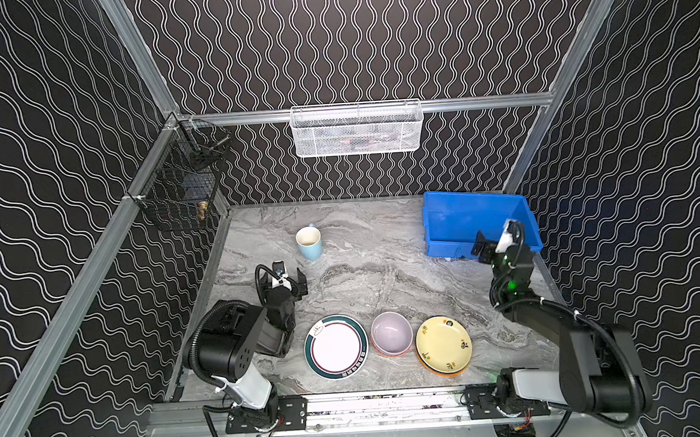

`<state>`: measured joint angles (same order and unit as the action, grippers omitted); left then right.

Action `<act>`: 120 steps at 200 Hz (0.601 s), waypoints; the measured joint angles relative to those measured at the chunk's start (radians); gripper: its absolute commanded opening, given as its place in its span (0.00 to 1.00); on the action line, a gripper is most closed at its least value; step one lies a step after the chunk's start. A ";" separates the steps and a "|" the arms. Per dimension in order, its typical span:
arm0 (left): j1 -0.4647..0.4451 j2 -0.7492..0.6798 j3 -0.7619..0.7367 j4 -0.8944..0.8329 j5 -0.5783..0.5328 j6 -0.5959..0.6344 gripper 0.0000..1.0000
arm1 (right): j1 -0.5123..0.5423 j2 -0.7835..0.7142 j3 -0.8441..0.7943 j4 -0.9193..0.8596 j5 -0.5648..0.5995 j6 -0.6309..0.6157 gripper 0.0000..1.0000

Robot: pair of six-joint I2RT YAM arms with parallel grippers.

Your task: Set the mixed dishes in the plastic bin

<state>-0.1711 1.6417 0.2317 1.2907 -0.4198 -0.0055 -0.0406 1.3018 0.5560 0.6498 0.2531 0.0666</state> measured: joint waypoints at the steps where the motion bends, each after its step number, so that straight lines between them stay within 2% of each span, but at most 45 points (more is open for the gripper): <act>1: 0.000 0.000 0.000 0.000 0.000 0.000 0.99 | 0.000 0.000 0.005 -0.009 0.003 0.003 0.99; 37: -0.007 0.000 -0.004 0.003 -0.016 0.000 0.99 | 0.000 0.051 0.248 -0.346 0.037 0.160 0.99; 52: -0.010 -0.002 -0.005 0.003 -0.022 0.000 0.99 | -0.003 0.095 0.328 -0.462 -0.004 0.204 0.99; 83: -0.014 -0.006 -0.010 0.008 -0.025 0.001 0.99 | 0.022 0.183 0.486 -0.623 -0.116 0.213 0.99; 120: -0.025 -0.008 -0.024 0.018 -0.034 0.004 0.99 | 0.127 0.315 0.663 -0.751 -0.180 0.202 0.99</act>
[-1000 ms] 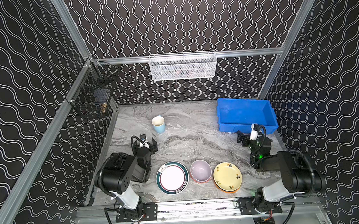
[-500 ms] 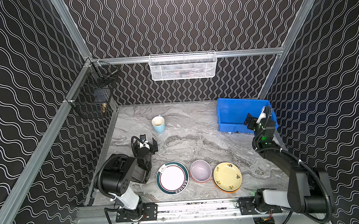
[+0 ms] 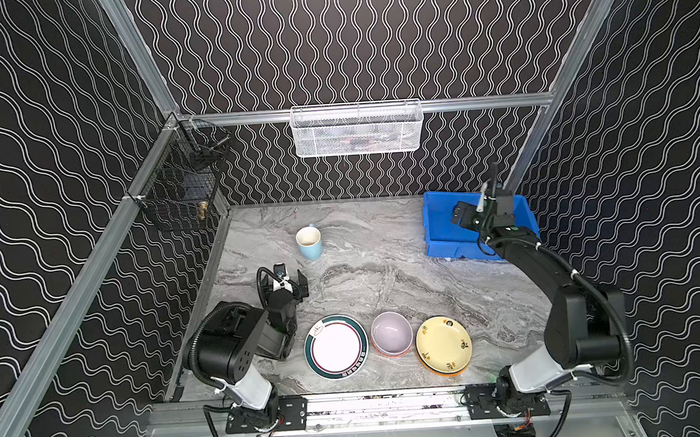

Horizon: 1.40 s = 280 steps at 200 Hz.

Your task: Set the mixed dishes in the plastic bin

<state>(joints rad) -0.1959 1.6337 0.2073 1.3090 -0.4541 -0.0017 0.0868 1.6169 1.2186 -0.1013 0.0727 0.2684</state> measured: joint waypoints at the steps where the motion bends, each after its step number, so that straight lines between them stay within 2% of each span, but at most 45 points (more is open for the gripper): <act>1: 0.000 0.000 0.000 0.000 0.000 0.000 0.99 | 0.004 0.005 0.005 -0.005 -0.001 0.000 0.99; 75: -0.008 -0.013 -0.006 0.008 -0.018 0.005 0.96 | 0.095 0.203 0.163 -0.145 -0.032 -0.027 0.98; 85: -0.021 -0.064 0.029 -0.080 -0.035 0.017 0.94 | 0.098 0.223 0.174 -0.157 -0.033 -0.035 0.98; 115: -0.049 -0.215 0.201 -0.275 0.010 0.082 0.95 | 0.100 0.261 0.193 -0.177 -0.036 -0.043 0.97; 130: -0.056 -0.280 0.279 -0.421 0.054 0.097 0.97 | 0.100 0.286 0.214 -0.183 -0.036 -0.043 0.93; 169: -0.094 -0.410 0.520 -0.799 0.158 0.035 0.99 | 0.109 0.339 0.234 -0.191 -0.063 -0.040 0.86; 232: -0.146 -0.665 0.618 -1.255 0.216 -0.142 0.99 | 0.194 0.353 0.220 -0.184 -0.123 -0.026 0.86; 280: -0.149 -0.750 0.677 -1.511 0.194 -0.206 0.99 | 0.289 0.359 0.235 -0.199 -0.158 -0.002 0.86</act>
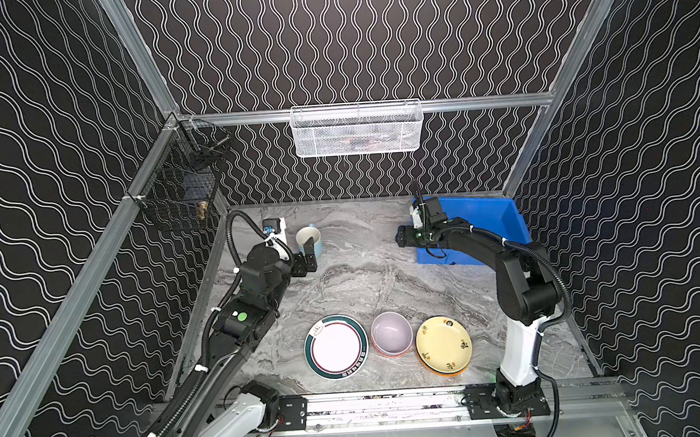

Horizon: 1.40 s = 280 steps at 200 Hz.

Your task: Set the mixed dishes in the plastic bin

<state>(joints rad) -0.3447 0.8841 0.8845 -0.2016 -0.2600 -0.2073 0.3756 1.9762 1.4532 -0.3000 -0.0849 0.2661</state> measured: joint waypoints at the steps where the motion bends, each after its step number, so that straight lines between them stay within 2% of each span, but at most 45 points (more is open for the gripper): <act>1: 0.000 0.000 0.000 -0.003 0.000 -0.001 0.99 | 0.004 0.000 0.001 -0.001 -0.002 0.002 0.86; 57: 0.000 -0.019 0.023 -0.196 -0.003 -0.056 0.99 | 0.159 0.053 0.084 -0.020 -0.062 0.049 0.86; 103: 0.000 -0.064 0.012 -0.257 -0.004 -0.076 0.99 | 0.270 0.110 0.151 -0.033 -0.099 0.085 0.87; 190: 0.000 -0.058 0.021 -0.335 -0.026 -0.078 0.99 | 0.377 0.138 0.213 -0.081 -0.175 0.101 0.90; 228: 0.000 -0.066 0.011 -0.322 -0.021 -0.080 0.99 | 0.373 0.005 0.202 -0.136 -0.144 0.073 0.92; 280: 0.000 -0.001 0.016 -0.291 0.043 -0.095 0.99 | 0.372 -0.273 0.105 -0.289 0.029 0.012 0.90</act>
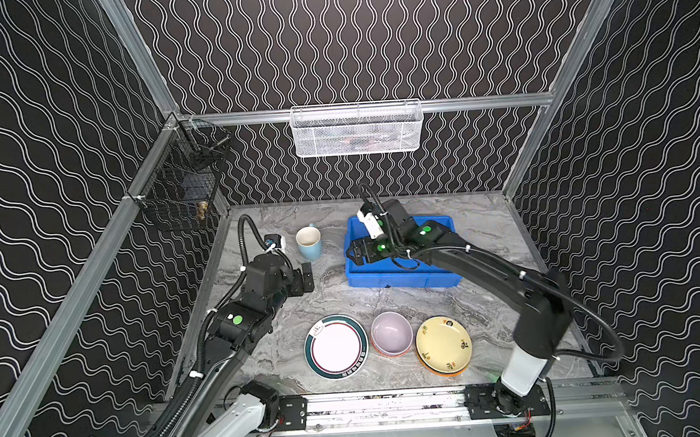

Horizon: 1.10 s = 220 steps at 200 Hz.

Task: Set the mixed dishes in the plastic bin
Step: 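Lower the right gripper onto the lavender bowl rim and close it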

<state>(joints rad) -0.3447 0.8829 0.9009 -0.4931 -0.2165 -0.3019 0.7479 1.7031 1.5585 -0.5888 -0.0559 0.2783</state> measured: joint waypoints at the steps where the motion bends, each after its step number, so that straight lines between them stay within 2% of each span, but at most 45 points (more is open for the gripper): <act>1: 0.000 0.002 0.000 0.002 0.003 -0.001 0.99 | 0.000 -0.003 -0.002 -0.003 0.002 0.000 0.90; 17: 0.000 0.013 -0.003 0.016 0.035 -0.010 0.99 | -0.001 -0.083 -0.073 -0.081 0.044 0.010 0.84; 41: 0.000 0.019 -0.023 0.043 0.071 -0.016 0.99 | -0.001 -0.187 -0.203 -0.192 0.055 0.053 0.68; 77: -0.001 0.027 -0.044 0.053 0.101 -0.037 0.99 | 0.014 -0.369 -0.453 -0.259 -0.011 0.157 0.66; 95: -0.002 0.036 -0.042 0.059 0.113 -0.039 0.99 | 0.017 -0.425 -0.526 -0.264 -0.027 0.196 0.64; 145: -0.019 0.071 -0.015 0.058 0.123 -0.035 0.99 | 0.068 -0.417 -0.575 -0.246 -0.032 0.248 0.53; 178: -0.021 0.073 -0.015 0.048 0.134 -0.035 0.99 | 0.104 -0.383 -0.605 -0.233 -0.032 0.275 0.42; 220: -0.021 0.067 -0.016 0.030 0.116 -0.035 0.99 | 0.135 -0.311 -0.604 -0.212 -0.027 0.282 0.40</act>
<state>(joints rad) -0.3653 0.9501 0.8845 -0.4633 -0.1001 -0.3367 0.8833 1.3922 0.9543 -0.8009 -0.0834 0.5598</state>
